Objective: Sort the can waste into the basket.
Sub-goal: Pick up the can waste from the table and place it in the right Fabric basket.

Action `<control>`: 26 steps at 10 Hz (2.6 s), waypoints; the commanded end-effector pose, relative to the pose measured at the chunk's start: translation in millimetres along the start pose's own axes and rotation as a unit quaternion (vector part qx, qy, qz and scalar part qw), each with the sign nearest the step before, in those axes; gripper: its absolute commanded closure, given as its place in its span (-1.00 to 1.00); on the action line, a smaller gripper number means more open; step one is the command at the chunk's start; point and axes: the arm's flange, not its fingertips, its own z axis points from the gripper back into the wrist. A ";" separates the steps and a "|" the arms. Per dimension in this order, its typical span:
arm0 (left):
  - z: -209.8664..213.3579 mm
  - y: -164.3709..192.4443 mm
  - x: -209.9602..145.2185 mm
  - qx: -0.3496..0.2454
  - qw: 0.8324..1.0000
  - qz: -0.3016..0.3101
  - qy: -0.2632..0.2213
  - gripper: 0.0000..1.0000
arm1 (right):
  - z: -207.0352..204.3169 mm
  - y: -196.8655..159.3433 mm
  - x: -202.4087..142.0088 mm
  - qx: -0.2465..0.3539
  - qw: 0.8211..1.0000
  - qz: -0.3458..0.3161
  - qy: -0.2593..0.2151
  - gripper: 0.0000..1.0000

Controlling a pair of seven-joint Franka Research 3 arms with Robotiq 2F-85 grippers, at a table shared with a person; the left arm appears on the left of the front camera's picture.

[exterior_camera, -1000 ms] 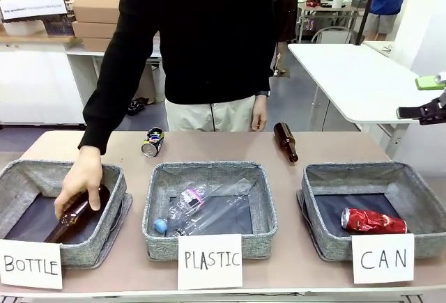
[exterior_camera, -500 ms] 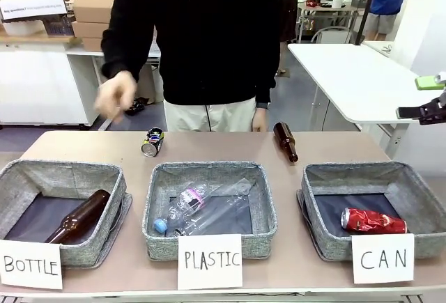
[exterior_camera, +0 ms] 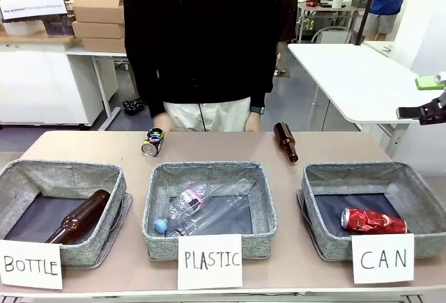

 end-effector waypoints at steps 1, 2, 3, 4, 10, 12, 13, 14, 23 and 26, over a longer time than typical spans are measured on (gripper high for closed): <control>-13.5 0.6 8.1 0.017 1.000 -0.003 0.016 -1.00 | 1.2 1.4 -0.1 0.001 1.000 0.008 0.004 -1.00; -33.9 7.8 22.9 0.057 0.997 0.013 0.041 -1.00 | 1.2 1.4 -0.1 0.001 1.000 0.008 0.004 -1.00; -55.2 16.3 37.9 0.087 0.994 0.016 0.060 -1.00 | 1.2 1.4 -0.1 0.001 1.000 0.008 0.004 -1.00; -76.6 24.2 53.5 0.111 0.992 0.012 0.062 -1.00 | 1.2 1.4 -0.1 0.001 1.000 0.008 0.004 -1.00; -259.5 228.3 133.1 0.442 0.882 0.006 0.163 -1.00 | 1.2 1.4 -0.1 0.001 1.000 0.008 0.004 -1.00; -282.8 298.7 121.6 0.485 0.864 -0.023 0.131 -1.00 | 1.2 1.4 -0.1 0.001 1.000 0.008 0.004 -1.00; -271.3 257.4 115.1 0.444 0.880 -0.023 0.167 -1.00 | 1.2 1.4 -0.1 0.001 1.000 0.008 0.004 -1.00; -271.3 257.4 115.1 0.444 0.880 -0.023 0.167 -1.00 | 1.2 1.4 -0.1 0.001 1.000 0.008 0.004 -1.00; -354.0 385.1 175.2 0.649 0.748 -0.002 0.139 -1.00 | 1.2 1.4 -0.1 0.001 1.000 0.008 0.004 -1.00; -361.6 402.3 169.9 0.665 0.729 -0.002 0.162 0.05 | 1.2 1.4 -0.1 0.001 1.000 0.008 0.004 -1.00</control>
